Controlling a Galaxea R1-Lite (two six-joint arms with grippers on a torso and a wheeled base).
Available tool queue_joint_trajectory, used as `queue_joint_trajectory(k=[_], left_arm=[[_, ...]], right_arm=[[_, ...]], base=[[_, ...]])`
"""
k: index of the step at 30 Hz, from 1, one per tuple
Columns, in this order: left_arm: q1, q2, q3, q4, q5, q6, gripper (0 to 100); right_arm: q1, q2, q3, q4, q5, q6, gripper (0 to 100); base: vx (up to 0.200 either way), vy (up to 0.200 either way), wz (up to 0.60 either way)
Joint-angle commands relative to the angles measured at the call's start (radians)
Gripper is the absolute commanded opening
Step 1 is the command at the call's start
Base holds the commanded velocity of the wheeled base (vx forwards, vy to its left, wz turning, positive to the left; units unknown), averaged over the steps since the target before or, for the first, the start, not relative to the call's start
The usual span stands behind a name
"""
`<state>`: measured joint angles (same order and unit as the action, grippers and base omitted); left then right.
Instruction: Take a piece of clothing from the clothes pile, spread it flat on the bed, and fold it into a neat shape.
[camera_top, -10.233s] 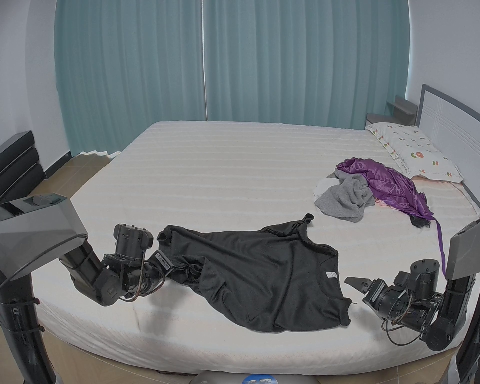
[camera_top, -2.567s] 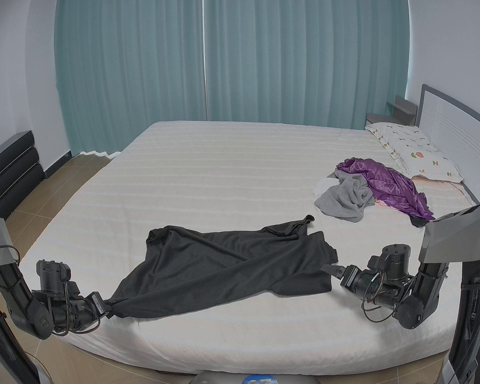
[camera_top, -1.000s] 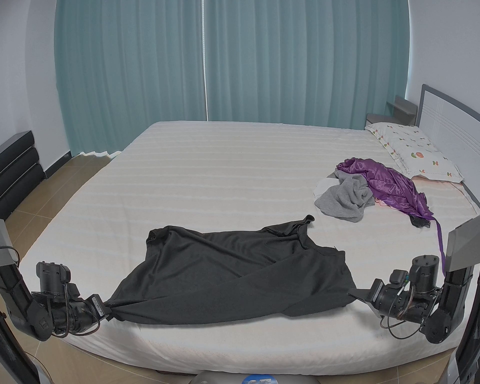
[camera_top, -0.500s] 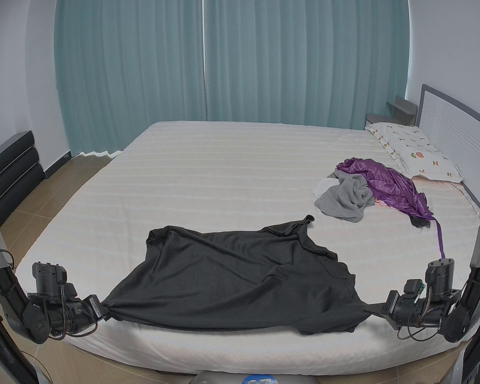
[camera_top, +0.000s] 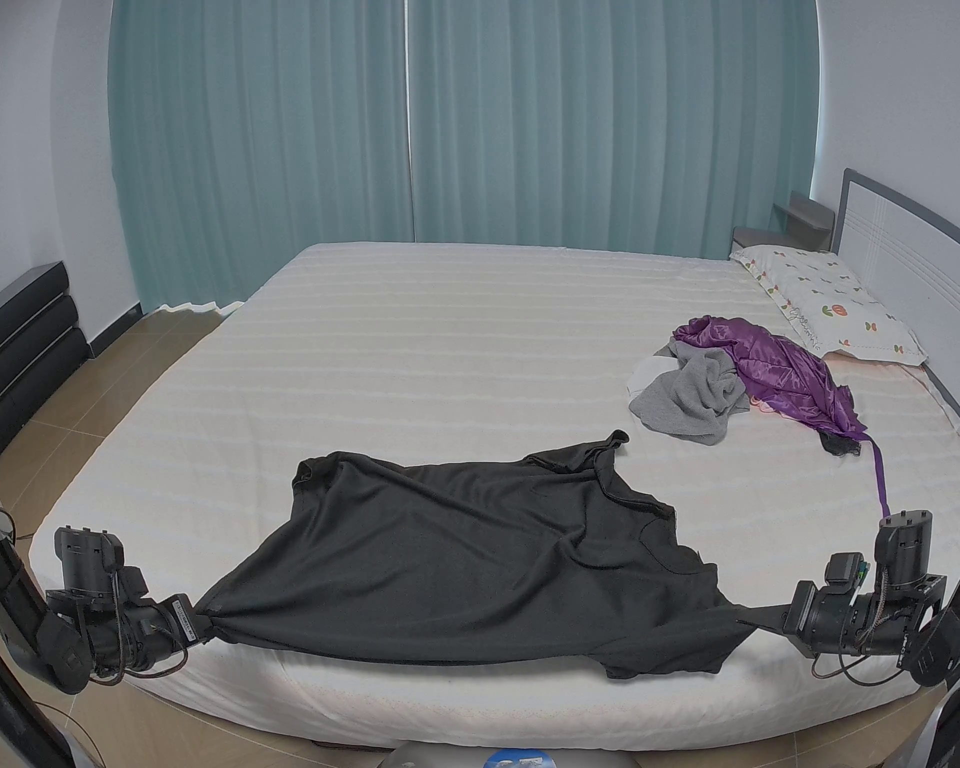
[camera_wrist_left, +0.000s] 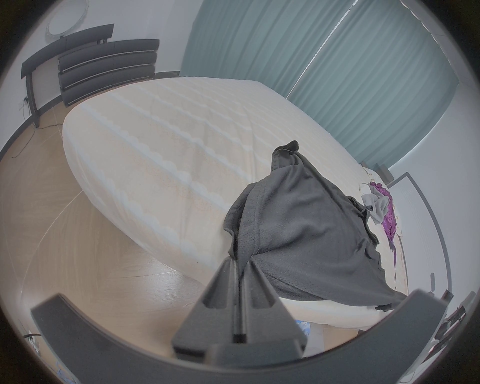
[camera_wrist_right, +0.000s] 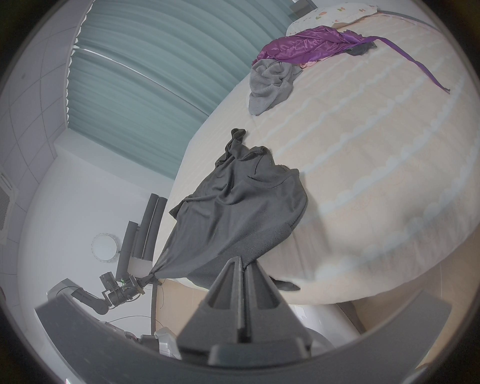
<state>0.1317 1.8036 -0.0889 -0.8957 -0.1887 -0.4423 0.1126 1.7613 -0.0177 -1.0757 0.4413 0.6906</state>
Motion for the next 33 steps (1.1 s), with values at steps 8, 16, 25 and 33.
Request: queue_joint_trajectory(k=[8, 16, 25, 33], left_arm=[[0.002, 0.011, 0.035, 0.003, 0.0, 0.07, 0], [-0.001, 0.059, 0.06, 0.012, 0.0, 0.119, 0], [-0.004, 0.115, 0.061, 0.006, -0.003, 0.122, 0], [-0.006, 0.145, 0.063, 0.006, -0.012, 0.123, 0]], right_arm=[[0.006, -0.069, 0.018, 0.201, -0.003, -0.126, 0], [0.013, 0.046, 0.018, 0.203, -0.007, -0.169, 0], [0.047, 0.208, 0.018, 0.142, -0.009, -0.237, 0], [0.052, 0.346, 0.018, -0.018, -0.012, -0.224, 100]], base=[[0.0, 0.0, 0.0], [0.0, 0.0, 0.0], [0.0, 0.0, 0.0], [0.0, 0.0, 0.0]])
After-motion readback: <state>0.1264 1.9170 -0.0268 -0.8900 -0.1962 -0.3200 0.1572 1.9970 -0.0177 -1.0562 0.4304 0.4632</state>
